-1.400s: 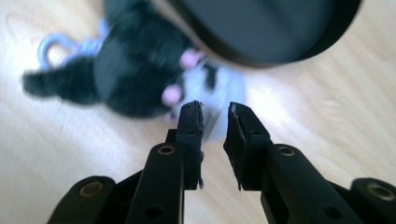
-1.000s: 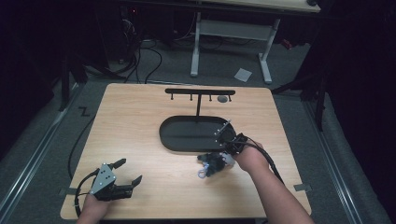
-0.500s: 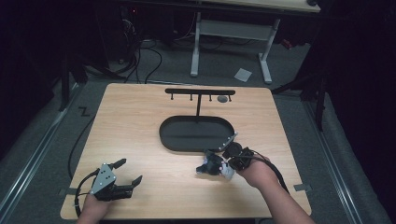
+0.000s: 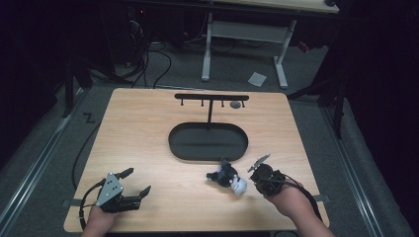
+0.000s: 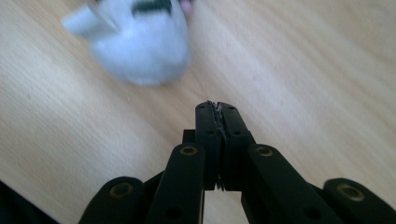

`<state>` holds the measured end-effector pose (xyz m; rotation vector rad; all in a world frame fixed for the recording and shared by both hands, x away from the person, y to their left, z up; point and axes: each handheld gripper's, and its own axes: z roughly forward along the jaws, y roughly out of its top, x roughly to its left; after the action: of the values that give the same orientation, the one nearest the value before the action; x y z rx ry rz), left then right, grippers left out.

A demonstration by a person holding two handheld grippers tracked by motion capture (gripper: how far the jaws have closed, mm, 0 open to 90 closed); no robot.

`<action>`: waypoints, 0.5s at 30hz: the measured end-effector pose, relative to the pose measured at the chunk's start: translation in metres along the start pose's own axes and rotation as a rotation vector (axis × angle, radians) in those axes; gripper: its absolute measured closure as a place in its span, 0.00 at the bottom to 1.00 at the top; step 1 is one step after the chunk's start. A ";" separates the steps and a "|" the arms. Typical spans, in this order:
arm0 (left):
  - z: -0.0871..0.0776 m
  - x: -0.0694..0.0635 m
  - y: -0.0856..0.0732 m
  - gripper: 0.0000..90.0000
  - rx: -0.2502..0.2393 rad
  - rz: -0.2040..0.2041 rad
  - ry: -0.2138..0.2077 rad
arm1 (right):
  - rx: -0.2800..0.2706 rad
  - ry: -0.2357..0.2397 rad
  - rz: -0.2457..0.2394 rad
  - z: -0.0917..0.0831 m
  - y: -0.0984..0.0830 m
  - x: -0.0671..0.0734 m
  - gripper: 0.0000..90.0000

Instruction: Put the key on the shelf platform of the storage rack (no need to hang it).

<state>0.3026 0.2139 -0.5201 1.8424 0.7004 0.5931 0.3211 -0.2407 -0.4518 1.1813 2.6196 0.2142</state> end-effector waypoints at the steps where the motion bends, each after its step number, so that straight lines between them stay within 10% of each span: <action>1: 0.000 0.000 0.000 0.17 0.002 0.000 -0.001 | 0.014 0.004 0.007 0.001 -0.002 -0.001 0.95; 15: 0.000 0.000 0.000 0.17 0.003 -0.001 -0.003 | 0.085 0.056 0.010 0.013 0.022 0.015 0.17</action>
<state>0.3030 0.2137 -0.5202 1.8456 0.7006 0.5892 0.3312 -0.2146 -0.4612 1.2335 2.6958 0.1407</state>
